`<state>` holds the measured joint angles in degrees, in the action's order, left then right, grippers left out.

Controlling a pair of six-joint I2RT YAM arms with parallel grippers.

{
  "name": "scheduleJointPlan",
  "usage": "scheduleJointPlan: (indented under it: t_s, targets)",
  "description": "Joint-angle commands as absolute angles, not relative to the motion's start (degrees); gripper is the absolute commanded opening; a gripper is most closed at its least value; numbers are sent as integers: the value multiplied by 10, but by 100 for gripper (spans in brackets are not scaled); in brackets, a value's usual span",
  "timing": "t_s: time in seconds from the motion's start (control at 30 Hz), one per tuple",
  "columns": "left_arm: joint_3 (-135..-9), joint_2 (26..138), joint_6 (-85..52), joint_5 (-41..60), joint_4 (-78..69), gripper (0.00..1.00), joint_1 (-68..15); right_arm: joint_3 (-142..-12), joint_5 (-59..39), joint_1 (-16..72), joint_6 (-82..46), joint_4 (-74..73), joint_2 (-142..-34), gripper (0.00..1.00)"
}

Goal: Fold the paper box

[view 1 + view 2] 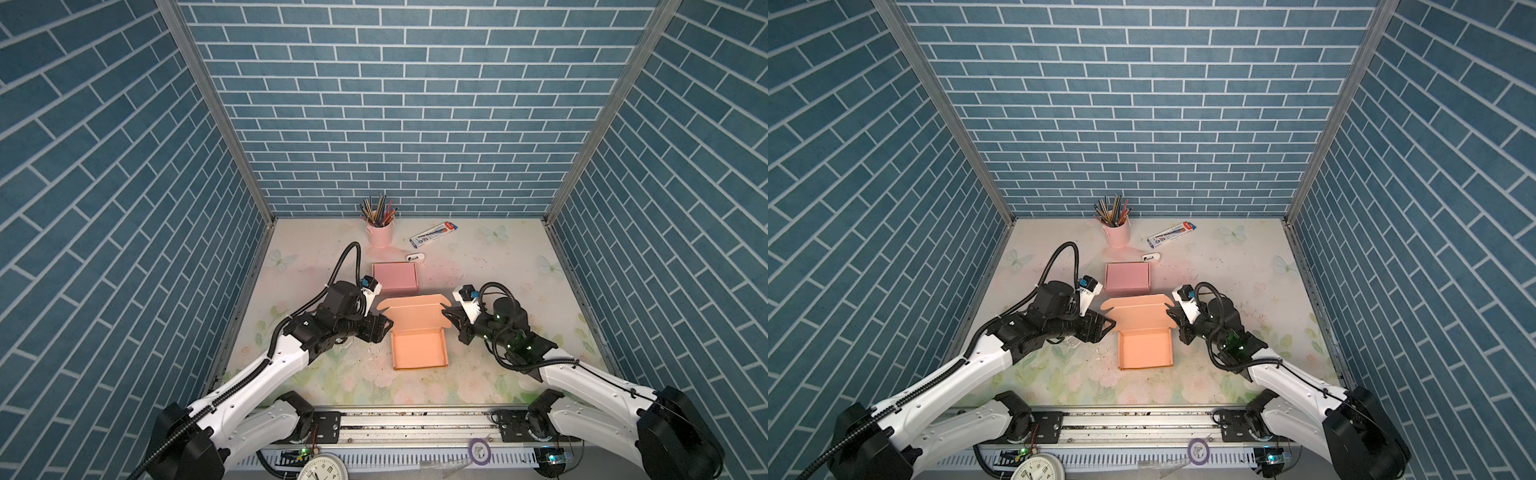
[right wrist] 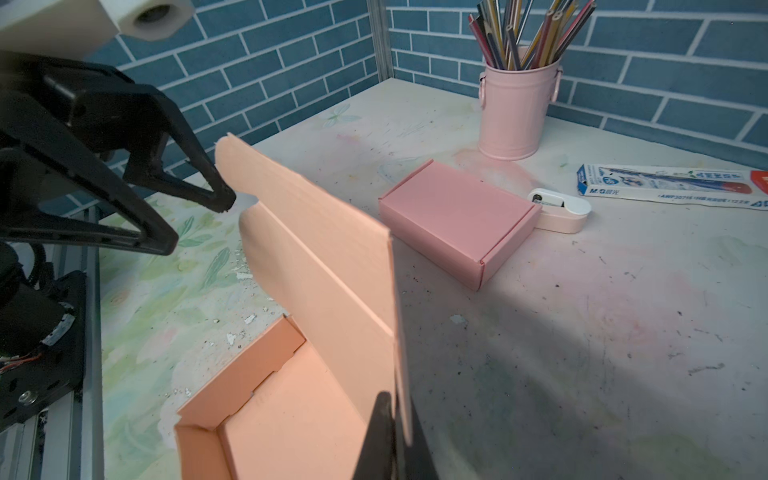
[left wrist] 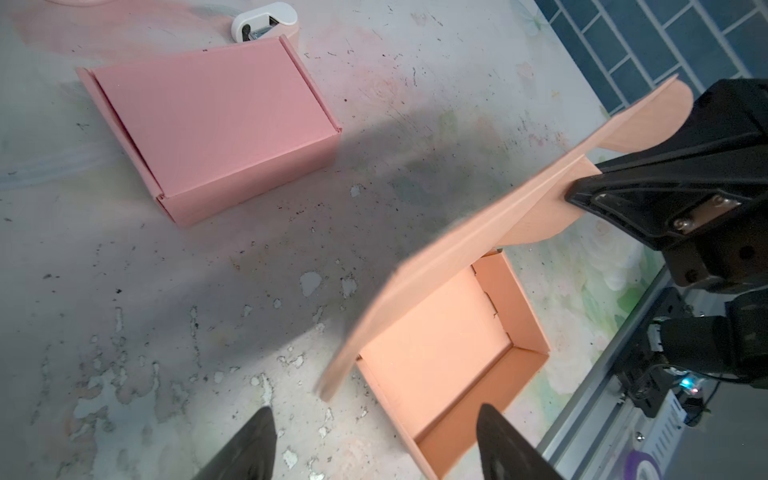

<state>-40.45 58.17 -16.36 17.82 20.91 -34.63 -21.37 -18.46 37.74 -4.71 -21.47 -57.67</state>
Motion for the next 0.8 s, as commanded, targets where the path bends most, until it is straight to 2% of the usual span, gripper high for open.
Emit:
scheduleJointPlan:
  t_s: [0.0,0.23,0.4,0.77]
  targets:
    - [-386,575,-200,187,150,73,-344,-196,-157,376,-72,-224,-560,2]
    - [-324,603,-239,156,36,66,-342,-188,-149,376,-74,-219,-559,2]
    - [-311,629,-238,156,-23,66,-340,-199,-138,376,-66,-199,-561,2]
    - [-274,678,-235,200,-161,60,-303,-214,-126,375,-56,-194,-583,2]
